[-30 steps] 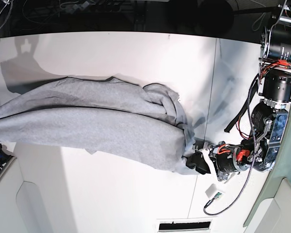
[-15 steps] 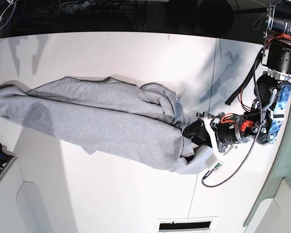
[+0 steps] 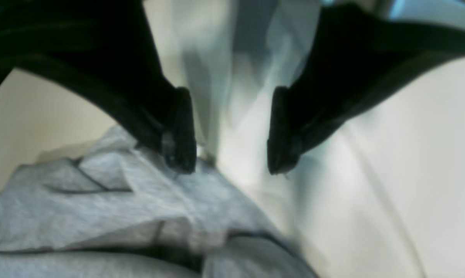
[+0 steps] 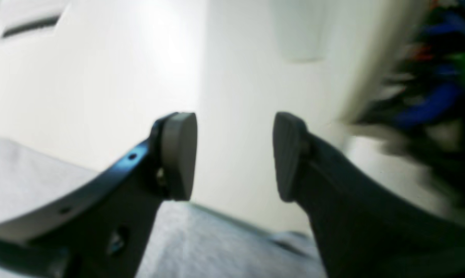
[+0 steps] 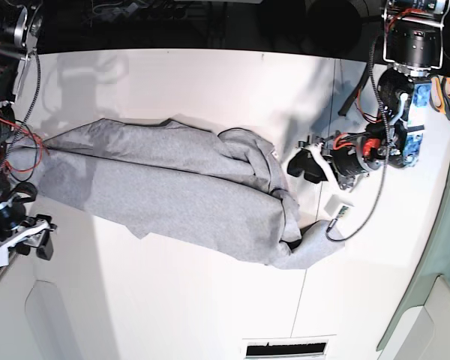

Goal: Layout the t-shirt on the table in an organized manner, then fold the t-shirt properly
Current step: 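Grasp the shirt edges with both grippers and pull them apart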

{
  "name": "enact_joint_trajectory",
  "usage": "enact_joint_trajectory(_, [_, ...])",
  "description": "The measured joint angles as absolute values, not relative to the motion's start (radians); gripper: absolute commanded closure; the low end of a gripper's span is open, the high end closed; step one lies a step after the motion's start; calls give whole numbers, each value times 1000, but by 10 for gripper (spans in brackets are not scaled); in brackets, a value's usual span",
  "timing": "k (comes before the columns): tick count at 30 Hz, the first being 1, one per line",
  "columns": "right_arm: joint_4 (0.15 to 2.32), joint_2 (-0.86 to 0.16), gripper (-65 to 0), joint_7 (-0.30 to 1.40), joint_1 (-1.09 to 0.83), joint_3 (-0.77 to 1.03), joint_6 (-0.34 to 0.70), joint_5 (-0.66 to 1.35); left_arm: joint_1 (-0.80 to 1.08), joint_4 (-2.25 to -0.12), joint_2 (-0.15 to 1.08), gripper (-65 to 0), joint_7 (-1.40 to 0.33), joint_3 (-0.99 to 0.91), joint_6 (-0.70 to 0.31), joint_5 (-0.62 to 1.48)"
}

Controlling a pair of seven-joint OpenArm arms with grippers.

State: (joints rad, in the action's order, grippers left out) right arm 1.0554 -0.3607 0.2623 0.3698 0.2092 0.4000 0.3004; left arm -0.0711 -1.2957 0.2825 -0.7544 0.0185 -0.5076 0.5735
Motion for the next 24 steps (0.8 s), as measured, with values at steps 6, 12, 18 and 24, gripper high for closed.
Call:
enact_joint_trajectory(6, [719, -314, -312, 199, 443, 47, 310, 216, -81, -1243, 236, -346, -700, 9, -486, 519])
enact_joint_trajectory(12, [664, -284, -312, 165, 444, 47, 432, 218, -80, -1234, 159, -346, -680, 12, -487, 518])
enact_joint_trajectory(18, [665, -220, -308, 163, 443, 46, 507, 254, -80, -1234, 128, -232, -671, 14, -488, 458])
enact_joint_trajectory(24, [665, -197, 0, 168, 440, 46, 507, 248, -78, -1232, 130, 0, -651, 14, -487, 436])
